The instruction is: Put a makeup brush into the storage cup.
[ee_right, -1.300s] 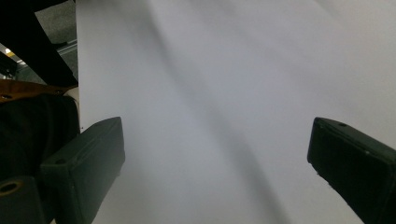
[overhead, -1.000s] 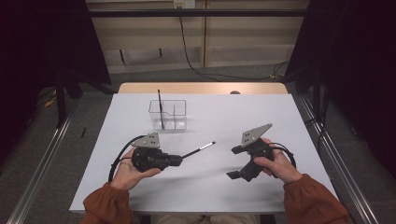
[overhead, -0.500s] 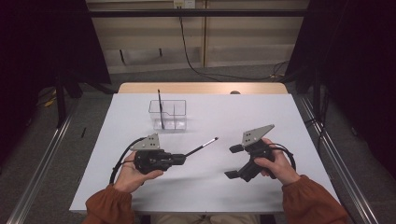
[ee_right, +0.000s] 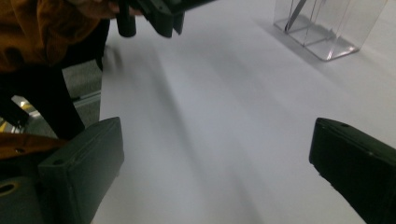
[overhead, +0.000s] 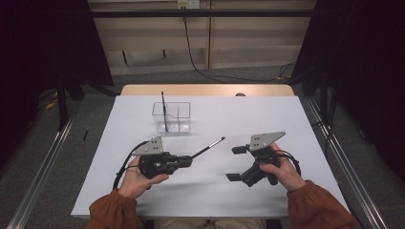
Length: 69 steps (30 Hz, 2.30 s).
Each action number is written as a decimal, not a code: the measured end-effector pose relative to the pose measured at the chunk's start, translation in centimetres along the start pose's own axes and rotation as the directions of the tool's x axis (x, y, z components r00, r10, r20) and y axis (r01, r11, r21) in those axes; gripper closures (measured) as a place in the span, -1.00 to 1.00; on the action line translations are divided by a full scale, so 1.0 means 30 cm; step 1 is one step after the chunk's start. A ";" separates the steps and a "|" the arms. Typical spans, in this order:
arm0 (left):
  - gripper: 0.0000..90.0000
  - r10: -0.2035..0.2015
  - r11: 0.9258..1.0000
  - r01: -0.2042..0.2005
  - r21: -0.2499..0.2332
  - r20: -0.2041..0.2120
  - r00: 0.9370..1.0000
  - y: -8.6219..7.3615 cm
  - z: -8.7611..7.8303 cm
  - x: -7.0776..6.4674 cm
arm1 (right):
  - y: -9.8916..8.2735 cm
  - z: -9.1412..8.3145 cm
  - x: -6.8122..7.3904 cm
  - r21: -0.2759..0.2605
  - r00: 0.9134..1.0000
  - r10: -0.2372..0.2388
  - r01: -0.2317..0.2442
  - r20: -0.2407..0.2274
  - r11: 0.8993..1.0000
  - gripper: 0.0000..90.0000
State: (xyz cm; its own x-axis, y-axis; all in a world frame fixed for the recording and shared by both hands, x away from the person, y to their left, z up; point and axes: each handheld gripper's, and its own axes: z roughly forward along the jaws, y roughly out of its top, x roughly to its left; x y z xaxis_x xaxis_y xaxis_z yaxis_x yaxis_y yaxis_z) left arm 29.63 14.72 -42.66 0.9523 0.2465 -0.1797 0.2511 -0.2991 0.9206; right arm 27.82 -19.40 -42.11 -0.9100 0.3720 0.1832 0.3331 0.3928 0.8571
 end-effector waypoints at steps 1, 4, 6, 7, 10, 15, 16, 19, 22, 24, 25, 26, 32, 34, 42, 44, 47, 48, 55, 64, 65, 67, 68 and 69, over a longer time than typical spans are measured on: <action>0.87 -0.002 1.000 0.002 -0.005 0.004 1.000 0.001 0.002 -0.001 | 0.000 0.000 0.000 -0.019 1.000 0.002 -0.002 0.001 1.000 -0.94; 0.87 0.006 1.000 -0.006 -0.011 0.008 1.000 0.003 0.008 -0.008 | -0.001 0.004 0.002 -0.047 1.000 -0.003 0.003 0.012 0.999 -0.95; 0.87 0.008 1.000 -0.008 -0.015 0.003 1.000 0.005 0.016 -0.014 | -0.001 0.006 0.004 -0.063 1.000 -0.006 0.007 0.014 0.998 -0.95; 0.87 0.012 1.000 -0.012 -0.014 0.005 1.000 0.007 0.018 -0.014 | -0.001 0.007 0.005 -0.079 1.000 -0.017 0.019 0.018 0.997 -0.95; 0.87 0.014 0.999 -0.013 -0.035 0.013 1.000 0.014 0.028 -0.018 | 0.000 0.006 0.007 -0.120 1.000 -0.026 0.027 0.013 0.992 -0.95; 0.87 0.023 0.999 -0.022 -0.041 0.015 1.000 0.021 0.037 -0.028 | 0.004 0.002 0.007 -0.163 1.000 -0.024 0.023 -0.002 0.986 -0.95; 0.87 0.022 0.999 -0.022 -0.042 0.016 1.000 0.020 0.039 -0.030 | 0.005 0.000 0.007 -0.166 1.000 -0.016 0.015 -0.006 0.986 -0.95; 0.87 0.021 0.999 -0.020 -0.049 0.024 0.999 0.023 0.039 -0.035 | 0.010 -0.004 0.009 -0.170 1.000 0.000 0.000 -0.001 0.986 -0.96; 0.87 0.025 0.998 -0.024 -0.051 0.031 0.999 0.023 0.042 -0.038 | 0.018 -0.006 0.011 -0.188 1.000 0.014 -0.016 -0.011 0.982 -0.95; 0.87 0.028 0.999 -0.027 -0.044 0.032 0.999 0.020 0.048 -0.040 | 0.022 -0.008 0.013 -0.204 0.999 0.010 -0.016 -0.030 0.979 -0.98; 0.87 0.028 0.999 -0.026 -0.044 0.037 0.999 0.019 0.050 -0.040 | 0.026 -0.007 0.015 -0.205 1.000 0.021 -0.025 -0.022 0.978 -0.97; 0.87 0.027 0.999 -0.025 -0.042 0.040 0.999 0.019 0.054 -0.042 | 0.028 -0.007 0.015 -0.207 0.999 0.032 -0.035 -0.018 0.978 -0.96; 0.87 0.037 0.998 -0.035 -0.043 0.046 0.998 0.021 0.065 -0.052 | 0.030 -0.009 0.005 -0.224 0.999 0.043 -0.045 -0.012 0.974 -0.61; 0.87 0.038 0.999 -0.036 -0.040 0.055 0.998 0.019 0.069 -0.052 | 0.031 -0.011 0.004 -0.230 0.999 0.043 -0.044 -0.009 0.972 -0.46; 0.87 0.042 0.999 -0.041 -0.029 0.067 0.997 0.013 0.089 -0.055 | 0.035 -0.012 0.000 -0.239 0.999 0.035 -0.043 -0.039 0.970 0.07; 0.87 0.043 0.999 -0.041 -0.027 0.070 0.997 0.012 0.091 -0.054 | 0.035 -0.011 -0.001 -0.237 0.998 0.034 -0.045 -0.047 0.970 0.18; 0.87 0.043 0.999 -0.042 -0.027 0.073 0.996 0.012 0.094 -0.054 | 0.035 -0.013 -0.004 -0.240 0.997 0.039 -0.053 -0.064 0.969 0.35; 0.87 0.044 0.999 -0.042 -0.028 0.075 0.996 0.012 0.096 -0.054 | 0.035 -0.014 -0.006 -0.244 0.997 0.043 -0.059 -0.068 0.968 0.39; 0.87 0.050 0.999 -0.048 -0.021 0.079 0.996 0.010 0.102 -0.051 | 0.031 -0.013 -0.017 -0.248 0.994 0.056 -0.078 -0.095 0.966 0.65; 0.87 0.061 0.998 -0.061 0.000 0.085 0.995 0.000 0.114 -0.051 | 0.032 -0.015 -0.019 -0.255 0.991 0.073 -0.101 -0.116 0.962 0.67; 0.87 0.061 0.998 -0.062 0.003 0.086 0.994 0.000 0.115 -0.051 | 0.032 -0.015 -0.019 -0.255 0.990 0.074 -0.103 -0.120 0.962 0.68; 0.86 0.066 0.998 -0.067 0.007 0.087 0.994 -0.002 0.118 -0.053 | 0.032 -0.016 -0.020 -0.253 0.989 0.078 -0.109 -0.127 0.961 0.71; 0.87 0.067 0.998 -0.068 0.010 0.088 0.994 -0.003 0.120 -0.053 | 0.032 -0.016 -0.020 -0.255 0.988 0.082 -0.114 -0.134 0.960 0.72; 0.87 0.071 0.997 -0.073 0.016 0.091 0.993 -0.006 0.122 -0.053 | 0.032 -0.016 -0.020 -0.254 0.988 0.080 -0.113 -0.135 0.961 0.73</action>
State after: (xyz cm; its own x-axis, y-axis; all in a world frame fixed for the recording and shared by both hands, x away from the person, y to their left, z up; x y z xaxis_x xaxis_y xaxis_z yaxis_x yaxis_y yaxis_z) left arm 28.72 11.00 -43.80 0.9795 0.1401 -0.1445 0.1839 -0.3309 0.9256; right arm 28.57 -19.66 -41.17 -0.9054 0.2850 0.3146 0.3598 0.1218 0.9250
